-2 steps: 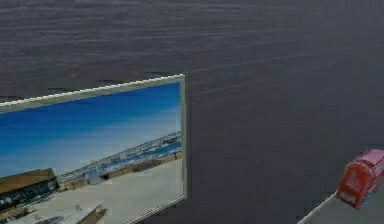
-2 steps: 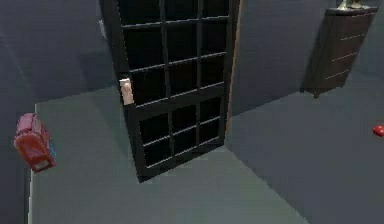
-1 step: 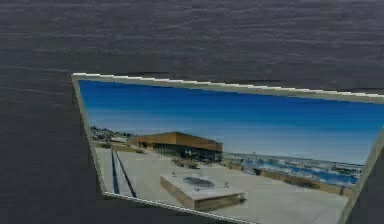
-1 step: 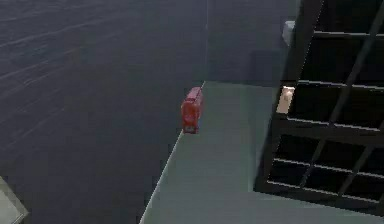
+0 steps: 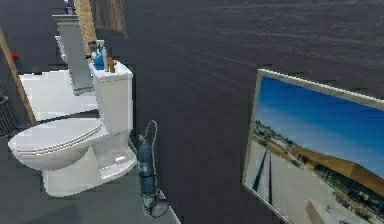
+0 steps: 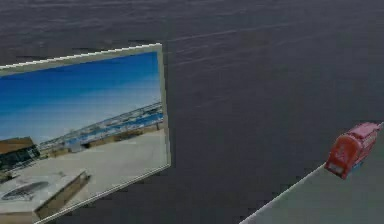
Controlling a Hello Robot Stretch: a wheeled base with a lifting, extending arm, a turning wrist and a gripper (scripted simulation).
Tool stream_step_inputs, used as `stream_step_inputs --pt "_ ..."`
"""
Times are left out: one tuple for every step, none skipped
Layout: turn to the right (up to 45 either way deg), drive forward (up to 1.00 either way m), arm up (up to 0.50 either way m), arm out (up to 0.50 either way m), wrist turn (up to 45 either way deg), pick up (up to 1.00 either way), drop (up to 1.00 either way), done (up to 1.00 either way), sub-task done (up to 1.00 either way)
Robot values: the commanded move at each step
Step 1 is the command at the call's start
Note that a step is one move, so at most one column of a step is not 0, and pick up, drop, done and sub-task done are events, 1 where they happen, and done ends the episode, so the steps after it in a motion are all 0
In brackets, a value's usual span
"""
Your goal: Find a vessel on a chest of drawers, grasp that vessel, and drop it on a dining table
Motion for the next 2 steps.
stream_step_inputs --pt "-33.0 0.00 0.00 0.00 0.0 0.00 0.00 0.00 0.00" --pt "0.0 0.75 0.00 0.00 0.0 0.00 0.00 0.00 0.00"
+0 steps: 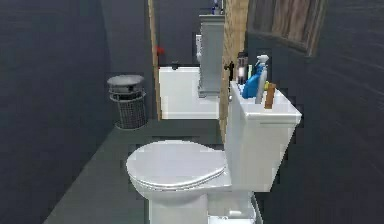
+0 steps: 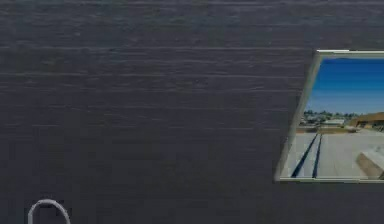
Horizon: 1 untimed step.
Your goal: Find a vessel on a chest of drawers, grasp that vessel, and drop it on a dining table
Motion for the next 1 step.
stream_step_inputs --pt "-33.0 0.00 0.00 0.00 0.0 0.00 0.00 0.00 0.00"
